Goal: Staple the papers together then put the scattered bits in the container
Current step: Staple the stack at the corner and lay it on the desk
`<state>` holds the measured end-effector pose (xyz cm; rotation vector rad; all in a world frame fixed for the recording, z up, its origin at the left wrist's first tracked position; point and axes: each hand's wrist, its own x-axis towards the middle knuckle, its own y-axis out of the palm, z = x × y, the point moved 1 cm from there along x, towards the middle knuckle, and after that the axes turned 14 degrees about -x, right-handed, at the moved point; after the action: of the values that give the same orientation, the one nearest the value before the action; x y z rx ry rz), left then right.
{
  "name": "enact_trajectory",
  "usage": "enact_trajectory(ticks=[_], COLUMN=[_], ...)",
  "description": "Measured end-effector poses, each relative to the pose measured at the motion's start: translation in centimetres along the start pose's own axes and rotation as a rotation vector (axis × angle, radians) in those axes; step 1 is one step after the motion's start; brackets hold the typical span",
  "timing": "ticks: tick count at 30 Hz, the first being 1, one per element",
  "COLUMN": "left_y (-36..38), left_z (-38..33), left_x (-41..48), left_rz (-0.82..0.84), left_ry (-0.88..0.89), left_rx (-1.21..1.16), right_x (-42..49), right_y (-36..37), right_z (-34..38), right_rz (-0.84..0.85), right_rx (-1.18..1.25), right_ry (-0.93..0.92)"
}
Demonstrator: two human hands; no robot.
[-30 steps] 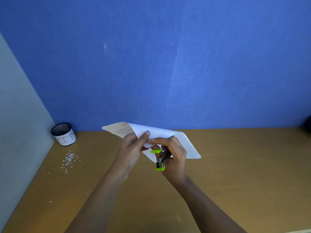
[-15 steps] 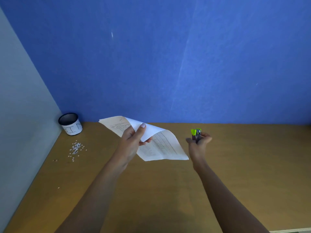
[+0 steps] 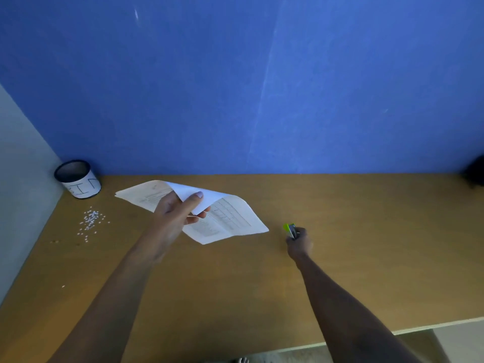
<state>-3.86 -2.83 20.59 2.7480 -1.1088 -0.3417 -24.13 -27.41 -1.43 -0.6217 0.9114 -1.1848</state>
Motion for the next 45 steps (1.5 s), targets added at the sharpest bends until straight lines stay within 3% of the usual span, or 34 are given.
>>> enact_trajectory(ticks=[17,23,28,33,38,45], left_y=[0.2,0.6,0.6,0.9,1.4,1.7], left_z=[0.6,0.2,-0.2,-1.0,-1.7,-2.6], left_x=[1.8,1.9,2.1,1.9,1.7,0.9], left_rz=[0.005,0.066,0.072,0.091,0.115,0.022], left_ry=[0.053,0.082,0.137,0.251,0.301,0.349], left_rx=[0.035,0.06,0.113,0.149,0.088,0.009], right_x=[-0.4,-2.0,-5.6,-10.2,-13.3,-15.2], right_y=[1.2,-1.1,-5.2,-8.9,-10.0,-9.9], right_z=[-0.8,5.3,13.0,17.3,18.7,19.2], right_rz=[-0.03,-0.179,-0.253,-0.261,-0.329,-0.515], right_rx=[-0.221,-0.055,0.33,0.545,0.301,0.219], right_ry=[0.062,0.007,-0.269,-0.65,-1.137,-1.362])
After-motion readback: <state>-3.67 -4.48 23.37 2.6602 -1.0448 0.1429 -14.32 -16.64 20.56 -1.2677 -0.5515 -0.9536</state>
